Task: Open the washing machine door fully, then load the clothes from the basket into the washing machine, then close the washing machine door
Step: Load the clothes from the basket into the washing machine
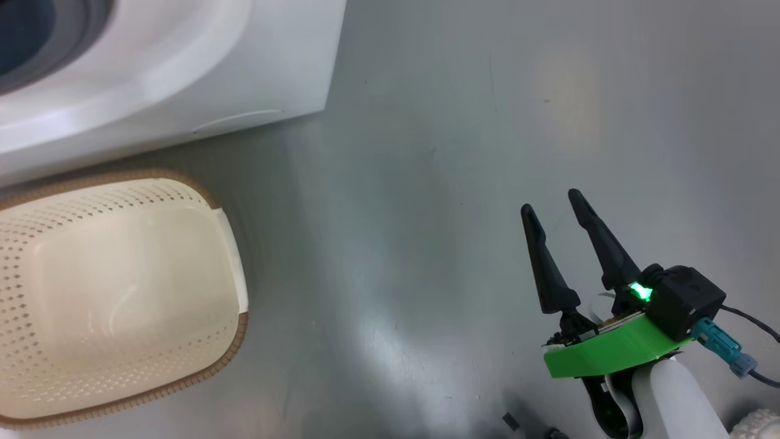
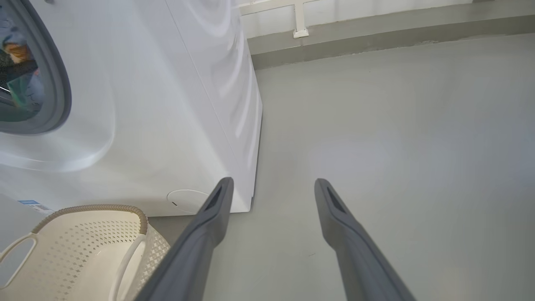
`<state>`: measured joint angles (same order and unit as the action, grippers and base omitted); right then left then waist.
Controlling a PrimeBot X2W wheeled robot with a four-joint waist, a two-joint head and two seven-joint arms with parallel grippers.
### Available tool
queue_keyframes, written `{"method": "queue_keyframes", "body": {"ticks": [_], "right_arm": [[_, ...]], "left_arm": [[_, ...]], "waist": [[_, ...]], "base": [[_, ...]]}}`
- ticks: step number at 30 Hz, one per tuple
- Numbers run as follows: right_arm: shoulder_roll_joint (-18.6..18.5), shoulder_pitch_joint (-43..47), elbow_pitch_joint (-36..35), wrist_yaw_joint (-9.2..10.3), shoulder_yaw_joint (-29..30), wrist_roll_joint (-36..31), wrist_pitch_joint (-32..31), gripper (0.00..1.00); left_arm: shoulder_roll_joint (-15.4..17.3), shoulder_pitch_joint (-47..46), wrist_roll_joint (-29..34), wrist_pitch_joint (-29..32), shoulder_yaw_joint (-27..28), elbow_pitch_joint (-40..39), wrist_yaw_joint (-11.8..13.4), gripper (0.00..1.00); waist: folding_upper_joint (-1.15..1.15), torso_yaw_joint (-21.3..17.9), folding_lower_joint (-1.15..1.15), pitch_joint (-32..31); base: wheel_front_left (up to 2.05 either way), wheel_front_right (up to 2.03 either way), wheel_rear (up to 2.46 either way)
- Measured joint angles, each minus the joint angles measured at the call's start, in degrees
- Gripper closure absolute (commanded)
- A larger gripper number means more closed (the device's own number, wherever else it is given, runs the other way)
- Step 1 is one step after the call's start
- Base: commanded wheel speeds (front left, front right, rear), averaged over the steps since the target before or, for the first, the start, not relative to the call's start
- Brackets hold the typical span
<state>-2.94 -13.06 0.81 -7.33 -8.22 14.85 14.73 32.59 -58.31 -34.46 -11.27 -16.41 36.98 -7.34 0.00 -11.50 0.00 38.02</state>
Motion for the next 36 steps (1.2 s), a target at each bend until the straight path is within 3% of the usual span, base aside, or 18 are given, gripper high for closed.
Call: {"method": "queue_keyframes", "body": {"ticks": [12,21,28,29,31,36], "right_arm": [[-0.01,-2.14,0.21,0.0,-1.66,0.44,0.0,0.0],[0.0,-2.6,0.15,0.0,-3.0,1.6,0.0,0.0],[0.0,-2.61,-0.02,0.0,-3.47,2.02,0.0,0.0],[0.0,-2.62,-0.02,0.0,-3.5,2.07,0.0,0.0],[0.0,-2.64,0.0,0.0,-3.56,2.18,0.0,0.0],[0.0,-3.44,0.37,0.0,-3.53,2.66,0.0,0.0]], "left_arm": [[1.48,-13.76,-3.02,5.22,-7.89,6.39,0.0,1.0],[2.81,-20.11,-0.69,-2.4,-10.48,8.49,0.0,1.0],[3.26,-21.58,2.1,-3.38,-7.78,5.79,-0.03,1.0],[3.35,-21.58,2.41,-3.38,-6.87,5.17,-0.04,0.87],[3.48,-21.51,3.09,-3.39,-5.24,4.9,-0.04,0.0],[2.86,-20.46,3.9,-3.44,-3.2,5.14,-0.04,0.0]], "waist": [[0.0,-0.6,0.0,5.03],[0.0,-1.42,0.0,8.49],[0.0,-2.1,0.0,9.68],[0.0,-2.18,0.0,9.78],[0.0,-2.3,0.0,9.85],[0.0,-2.02,0.0,9.47]], "base": [[0.0,0.0,0.0],[0.0,0.0,0.0],[0.0,0.0,0.0],[0.0,0.0,0.0],[0.0,0.0,0.0],[0.0,0.0,0.0]]}}
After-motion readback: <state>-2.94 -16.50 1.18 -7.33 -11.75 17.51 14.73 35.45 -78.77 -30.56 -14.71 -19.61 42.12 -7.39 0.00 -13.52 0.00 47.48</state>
